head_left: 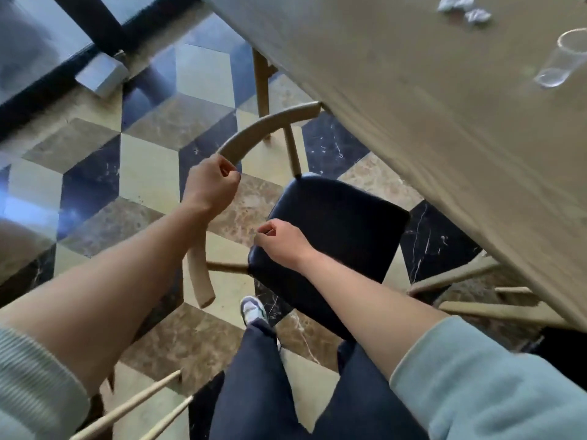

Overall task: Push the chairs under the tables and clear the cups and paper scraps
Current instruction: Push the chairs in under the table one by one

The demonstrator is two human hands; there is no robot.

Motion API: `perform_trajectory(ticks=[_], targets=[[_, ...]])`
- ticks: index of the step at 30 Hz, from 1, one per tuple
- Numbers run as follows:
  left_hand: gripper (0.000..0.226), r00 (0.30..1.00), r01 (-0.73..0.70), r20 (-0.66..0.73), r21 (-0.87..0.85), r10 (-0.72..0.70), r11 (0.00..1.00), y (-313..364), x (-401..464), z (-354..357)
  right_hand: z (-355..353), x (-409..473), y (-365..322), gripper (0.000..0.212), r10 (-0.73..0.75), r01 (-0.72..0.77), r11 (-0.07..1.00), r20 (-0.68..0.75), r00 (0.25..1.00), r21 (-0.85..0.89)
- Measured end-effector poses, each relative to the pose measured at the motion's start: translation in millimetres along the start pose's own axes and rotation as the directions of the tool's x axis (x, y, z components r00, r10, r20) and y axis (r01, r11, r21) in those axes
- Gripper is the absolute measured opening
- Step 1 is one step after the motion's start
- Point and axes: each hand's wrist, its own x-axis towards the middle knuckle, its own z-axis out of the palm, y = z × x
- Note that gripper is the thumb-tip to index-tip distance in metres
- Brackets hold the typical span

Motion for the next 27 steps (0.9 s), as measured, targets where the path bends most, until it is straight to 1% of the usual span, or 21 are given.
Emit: perform_trajectory(ticks=[2,3,4,6,8,10,11,13,15,18,20,21,24,25,27], targets=[[0.02,0.999,-0.053,0.011,0.082,0.052,0.995,-6.5,39.4,0.6,14.6,29.6,-20.2,0.033,0.013,-0.013,0.999,0.009,1.0,0.052],[0.029,0.997,-0.064,0.039,0.12,0.06,0.991,-10.2,59.0,2.8,23.7,43.9,-29.5,0.044,0.032,-0.034,0.996,0.021,0.999,0.084],[0.037,0.993,-0.077,0.1,0.138,0.063,0.987,-15.8,83.3,5.6,36.2,63.5,-40.0,0.06,0.059,-0.063,0.991,0.031,0.998,0.122],[0.044,0.961,-0.114,0.261,0.071,0.092,0.991,-19.6,115.1,15.5,58.6,88.2,-53.2,0.087,0.098,-0.111,0.979,0.081,0.992,0.173],[0.04,0.907,-0.129,0.4,-0.034,0.132,0.991,-18.0,144.1,25.3,82.9,109.9,-63.7,0.096,0.143,-0.167,0.959,0.117,0.983,0.229],[0.037,0.849,-0.117,0.51,-0.072,0.137,0.991,-12.4,167.3,33.8,102.2,121.7,-70.1,0.097,0.221,-0.237,0.932,0.089,0.971,0.274],[0.036,0.811,-0.127,0.567,-0.073,0.146,0.989,-6.0,184.1,38.3,110.0,131.7,-74.3,0.095,0.281,-0.279,0.913,0.037,0.959,0.299],[0.027,0.772,-0.175,0.608,-0.073,0.183,0.982,1.0,197.9,46.5,120.9,136.3,-76.1,0.087,0.364,-0.346,0.872,0.012,0.931,0.345],[0.017,0.744,-0.183,0.631,-0.126,0.221,0.975,2.4,211.8,53.8,128.3,139.8,-77.2,0.078,0.439,-0.402,0.834,-0.015,0.898,0.379],[0.021,0.733,-0.18,0.636,-0.162,0.242,0.97,-6.0,215.1,56.1,131.3,137.9,-79.4,0.074,0.465,-0.425,0.827,-0.023,0.885,0.368],[0.021,0.739,-0.141,0.635,-0.182,0.225,0.973,-9.4,215.1,55.7,127.0,136.7,-79.4,0.067,0.465,-0.439,0.835,-0.001,0.885,0.331],[0.021,0.741,-0.12,0.637,-0.187,0.213,0.975,-9.8,214.8,54.7,123.9,135.3,-79.7,0.067,0.457,-0.438,0.842,0.014,0.889,0.317],[0.022,0.77,-0.051,0.617,-0.193,0.161,0.98,-10.7,212.2,51.0,109.8,126.8,-73.0,0.089,0.42,-0.408,0.868,0.02,0.907,0.283],[0.024,0.784,-0.017,0.605,-0.206,0.141,0.978,-11.0,211.6,50.9,103.1,123.3,-68.6,0.093,0.411,-0.399,0.879,0.012,0.912,0.262],[0.03,0.808,0.07,0.584,-0.228,0.078,0.971,-11.1,209.5,52.5,85.8,115.2,-56.9,0.092,0.408,-0.402,0.894,0.012,0.913,0.2]])
